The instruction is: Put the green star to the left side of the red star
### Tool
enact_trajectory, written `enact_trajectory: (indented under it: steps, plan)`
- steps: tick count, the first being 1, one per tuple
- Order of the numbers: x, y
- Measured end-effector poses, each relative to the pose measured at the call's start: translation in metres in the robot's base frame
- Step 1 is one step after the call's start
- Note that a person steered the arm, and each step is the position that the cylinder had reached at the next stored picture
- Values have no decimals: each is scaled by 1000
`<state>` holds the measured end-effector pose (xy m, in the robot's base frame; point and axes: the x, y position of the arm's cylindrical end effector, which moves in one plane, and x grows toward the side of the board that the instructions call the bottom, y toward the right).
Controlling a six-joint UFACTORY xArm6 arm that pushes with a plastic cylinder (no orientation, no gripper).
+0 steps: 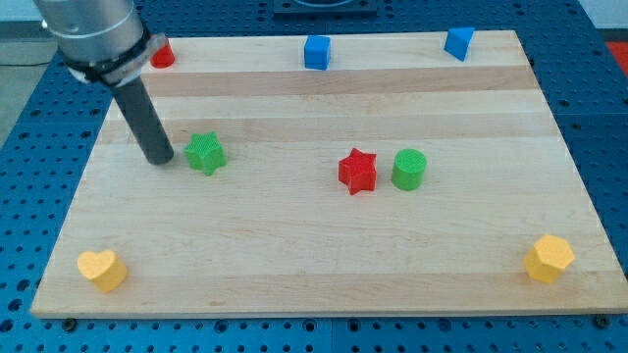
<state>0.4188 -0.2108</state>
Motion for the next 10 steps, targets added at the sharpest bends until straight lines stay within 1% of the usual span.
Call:
enact_trajectory:
  steps: [1, 3, 4, 5, 6, 9, 10]
  plan:
    - [-9, 31]
    - [40, 92]
    - [49, 109]
    - [59, 90]
    - [75, 92]
    - [73, 135]
    - [70, 125]
